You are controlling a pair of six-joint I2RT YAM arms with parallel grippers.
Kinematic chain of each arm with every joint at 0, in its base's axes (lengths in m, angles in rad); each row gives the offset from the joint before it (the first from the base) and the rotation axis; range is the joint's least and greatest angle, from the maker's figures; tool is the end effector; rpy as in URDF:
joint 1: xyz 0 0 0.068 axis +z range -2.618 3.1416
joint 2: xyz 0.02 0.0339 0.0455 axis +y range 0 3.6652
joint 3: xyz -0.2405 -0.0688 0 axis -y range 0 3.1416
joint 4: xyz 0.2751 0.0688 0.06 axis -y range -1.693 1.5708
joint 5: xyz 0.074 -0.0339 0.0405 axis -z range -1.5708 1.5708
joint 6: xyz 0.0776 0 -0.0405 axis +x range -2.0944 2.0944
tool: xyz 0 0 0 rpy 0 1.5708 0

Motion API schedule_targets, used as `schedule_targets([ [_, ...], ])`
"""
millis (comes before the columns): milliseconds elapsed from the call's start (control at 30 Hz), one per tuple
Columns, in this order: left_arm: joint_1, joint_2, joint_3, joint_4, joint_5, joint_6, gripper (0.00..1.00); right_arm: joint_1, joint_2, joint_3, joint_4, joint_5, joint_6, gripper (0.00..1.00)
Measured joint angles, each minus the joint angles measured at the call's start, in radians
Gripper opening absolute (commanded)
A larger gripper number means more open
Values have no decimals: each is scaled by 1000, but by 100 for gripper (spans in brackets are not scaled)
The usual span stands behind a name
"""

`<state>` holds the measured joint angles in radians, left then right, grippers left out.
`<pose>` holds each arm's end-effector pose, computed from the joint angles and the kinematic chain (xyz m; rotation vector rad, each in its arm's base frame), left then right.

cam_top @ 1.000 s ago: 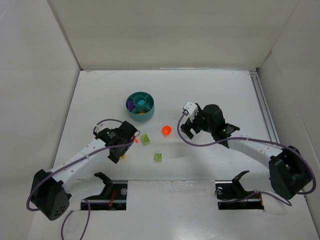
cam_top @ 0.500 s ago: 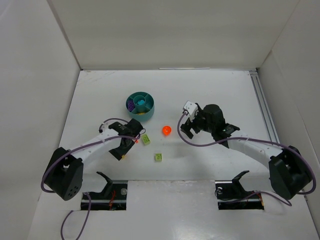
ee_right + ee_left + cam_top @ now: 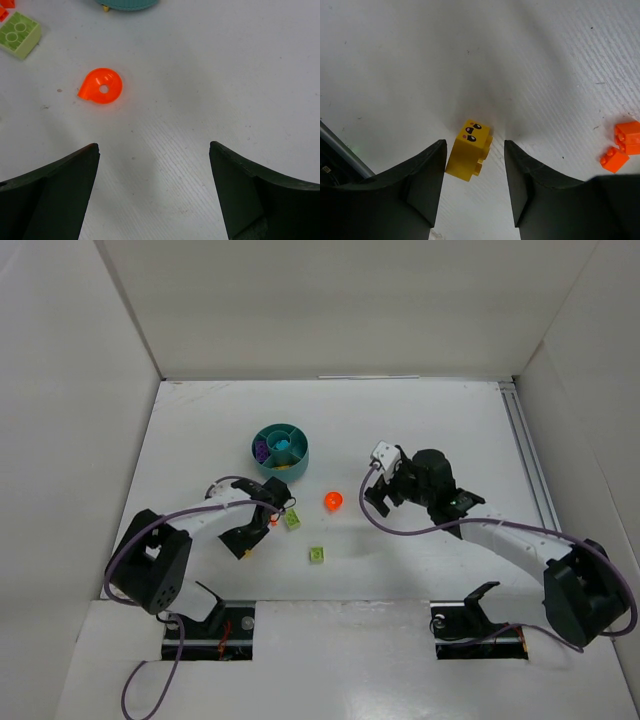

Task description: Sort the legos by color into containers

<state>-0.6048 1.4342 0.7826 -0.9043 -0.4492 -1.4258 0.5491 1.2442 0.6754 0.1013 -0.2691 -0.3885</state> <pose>0.2203 -0.1113 0.0887 -1.0958 2.5062 0.3122 0.2791 0.1949 0.1766 -1.0699 1.7376 0.3748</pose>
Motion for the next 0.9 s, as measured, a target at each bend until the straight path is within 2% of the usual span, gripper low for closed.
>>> schedule_targets([
  [100, 0, 18, 3, -1, 0, 5, 33, -12, -11, -5, 3, 0, 0, 95],
  [167, 0, 18, 4, -2, 0, 9, 27, -16, -13, -5, 4, 0, 0, 95],
  [200, 0, 18, 4, -2, 0, 10, 21, -19, -13, -5, 5, 0, 0, 95],
  [333, 0, 16, 16, -2, 2, 16, 12, -24, -13, -5, 4, -1, 0, 95],
  [600, -34, 6, 187, -9, -53, 24, 12, -26, -13, -5, 4, -1, 0, 95],
  [900, -26, -4, 445, 143, -186, 117, 12, -59, -20, -5, 4, -4, 0, 95],
])
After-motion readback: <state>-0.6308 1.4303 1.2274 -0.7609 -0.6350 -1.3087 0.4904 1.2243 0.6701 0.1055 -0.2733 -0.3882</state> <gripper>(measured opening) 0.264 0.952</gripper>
